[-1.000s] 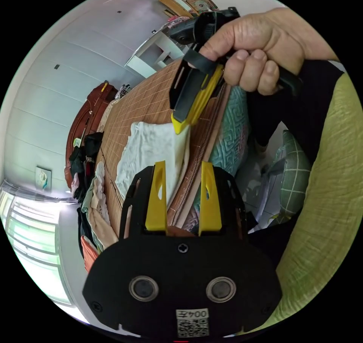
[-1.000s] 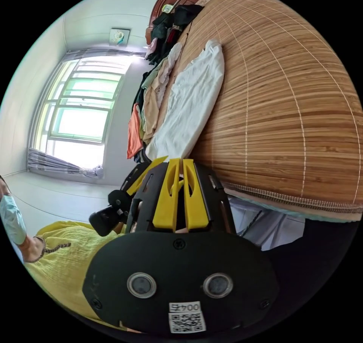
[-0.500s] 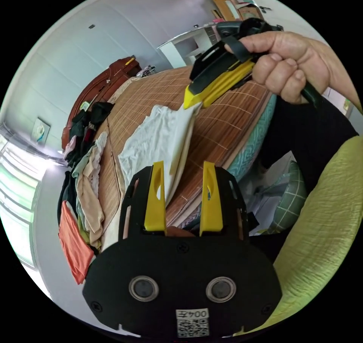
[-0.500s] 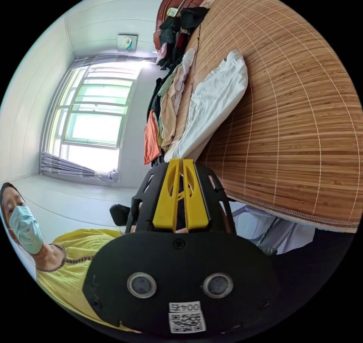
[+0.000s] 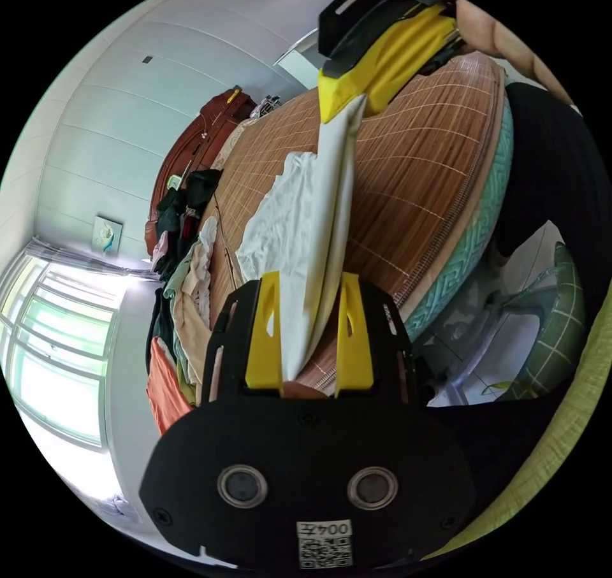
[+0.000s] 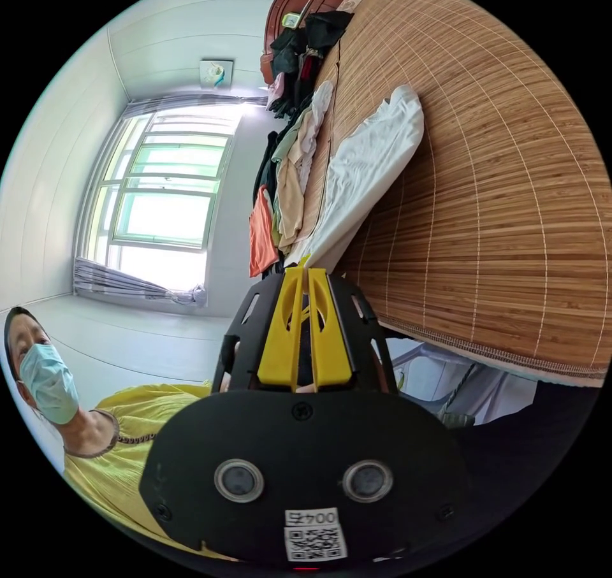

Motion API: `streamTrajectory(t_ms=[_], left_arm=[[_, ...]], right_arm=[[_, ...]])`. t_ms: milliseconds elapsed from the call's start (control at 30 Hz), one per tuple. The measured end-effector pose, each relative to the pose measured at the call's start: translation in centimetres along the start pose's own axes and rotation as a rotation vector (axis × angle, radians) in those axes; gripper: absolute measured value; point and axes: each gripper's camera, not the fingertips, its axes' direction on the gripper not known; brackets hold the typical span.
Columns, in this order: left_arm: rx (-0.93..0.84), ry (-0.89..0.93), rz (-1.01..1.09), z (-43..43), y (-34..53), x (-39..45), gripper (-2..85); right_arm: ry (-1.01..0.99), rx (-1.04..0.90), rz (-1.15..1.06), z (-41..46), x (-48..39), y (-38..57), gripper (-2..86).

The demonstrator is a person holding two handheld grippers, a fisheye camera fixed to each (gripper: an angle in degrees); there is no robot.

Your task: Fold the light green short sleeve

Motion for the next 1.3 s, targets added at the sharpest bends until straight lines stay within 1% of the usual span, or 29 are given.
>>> streamTrajectory(t_ms=[100, 167, 267, 367, 433, 533, 767, 967, 1067, 1100, 1133, 1167, 1233, 1267, 1300], left_arm=[[-0.009, -0.028, 0.008, 0.7, 0.4, -0.2, 10.0], [0.043, -0.048, 0.002, 0.3, 1.3, -0.8, 4.3], [0.042, 0.022, -0.019, 0.0, 2.3, -2.8, 1.0], [0.031, 0.048, -0.019, 0.0, 3.4, -4.8, 0.1], [0.018, 0.051, 0.006, 0.1, 3.8, -5.6, -0.2], [0.012, 0.058, 0.038, 0.3, 4.5, -6.4, -0.4], [0.003, 0.125, -0.025, 1.3, 7.3, -9.0, -0.5], [0.024, 0.176, -0.049, 2.5, 9.8, -11.1, -0.5], [0.032, 0.208, -0.09, 3.2, 11.3, -12.7, -0.5], [0.033, 0.209, -0.098, 3.3, 11.6, -13.0, -0.5], [0.031, 0.199, -0.113, 3.5, 12.1, -13.7, -0.5], [0.03, 0.179, -0.126, 3.5, 12.8, -14.5, -0.5], [0.033, 0.16, -0.148, 3.2, 14.1, -16.1, -0.5], [0.038, 0.155, -0.17, 2.8, 15.2, -17.5, -0.5], [0.041, 0.155, -0.183, 2.5, 15.8, -18.3, -0.5]], right_arm=[[-0.014, -0.007, 0.006, 0.2, -0.2, -0.1, 0.5], [-0.014, -0.016, 0.005, 0.4, -0.4, 0.0, 0.9], [0.006, -0.036, -0.013, 0.1, -0.2, 0.3, 2.7], [-0.001, -0.006, 0.031, -1.6, 1.5, -0.8, 9.2], [0.041, -0.013, 0.069, -2.6, 3.0, -3.7, 13.5], [0.077, -0.028, 0.111, -2.7, 4.6, -9.0, 15.0], [0.12, -0.064, 0.168, 0.2, 5.9, -20.1, 13.5], [0.036, -0.13, 0.142, 5.5, 4.2, -26.3, 11.8], [0.045, -0.172, 0.111, 8.4, 2.9, -28.6, 8.3], [0.084, -0.169, 0.106, 9.4, 2.3, -29.2, 6.4], [0.112, -0.147, 0.096, 10.0, 1.4, -29.5, 4.3], [0.12, -0.137, 0.085, 10.2, 0.6, -29.7, 4.1], [0.157, -0.102, -0.021, 10.9, -4.6, -29.9, 3.4], [0.177, -0.105, -0.052, 11.2, -6.3, -30.0, 3.3], [0.218, -0.124, -0.115, 11.7, -10.0, -30.1, 3.2]])
